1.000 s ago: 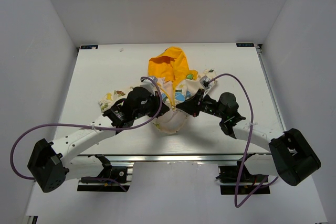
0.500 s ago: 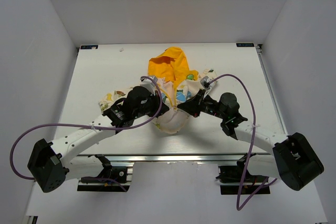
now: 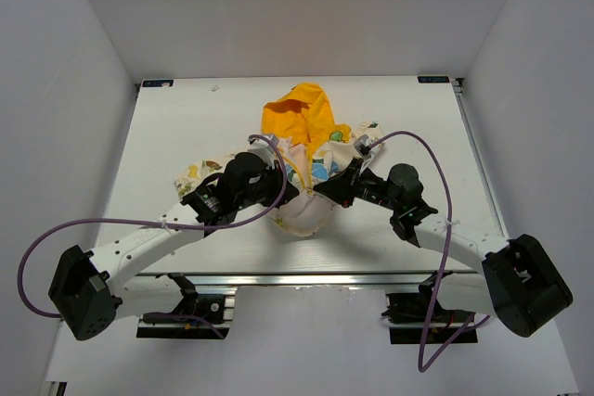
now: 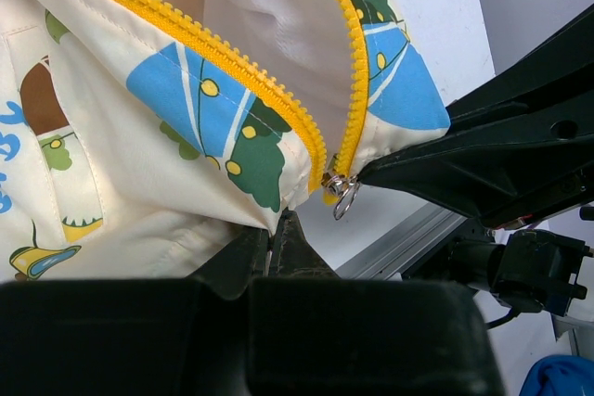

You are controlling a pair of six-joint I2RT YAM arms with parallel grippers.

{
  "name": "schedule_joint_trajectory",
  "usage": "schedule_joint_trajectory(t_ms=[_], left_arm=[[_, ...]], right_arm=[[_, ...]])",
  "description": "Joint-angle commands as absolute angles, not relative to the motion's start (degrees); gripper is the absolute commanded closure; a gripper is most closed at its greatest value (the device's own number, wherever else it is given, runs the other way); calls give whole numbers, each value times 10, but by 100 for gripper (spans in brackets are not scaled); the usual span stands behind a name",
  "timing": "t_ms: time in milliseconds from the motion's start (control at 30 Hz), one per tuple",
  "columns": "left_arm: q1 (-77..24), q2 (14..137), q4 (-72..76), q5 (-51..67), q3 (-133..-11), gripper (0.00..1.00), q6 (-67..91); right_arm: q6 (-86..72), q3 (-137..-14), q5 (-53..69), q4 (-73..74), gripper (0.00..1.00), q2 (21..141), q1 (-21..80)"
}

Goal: Zip up the jacket

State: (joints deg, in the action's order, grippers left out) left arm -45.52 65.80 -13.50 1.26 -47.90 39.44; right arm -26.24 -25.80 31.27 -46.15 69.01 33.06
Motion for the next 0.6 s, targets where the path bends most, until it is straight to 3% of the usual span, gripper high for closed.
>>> schedule_joint_trajectory(t_ms=[0, 567], left_arm=[[-458, 640, -132, 8, -505, 100, 388], [-457, 640, -122, 12, -502, 100, 390]], right_arm=[[-245, -262, 313, -476, 100, 682, 330], [-239, -270, 324, -470, 100, 682, 330]])
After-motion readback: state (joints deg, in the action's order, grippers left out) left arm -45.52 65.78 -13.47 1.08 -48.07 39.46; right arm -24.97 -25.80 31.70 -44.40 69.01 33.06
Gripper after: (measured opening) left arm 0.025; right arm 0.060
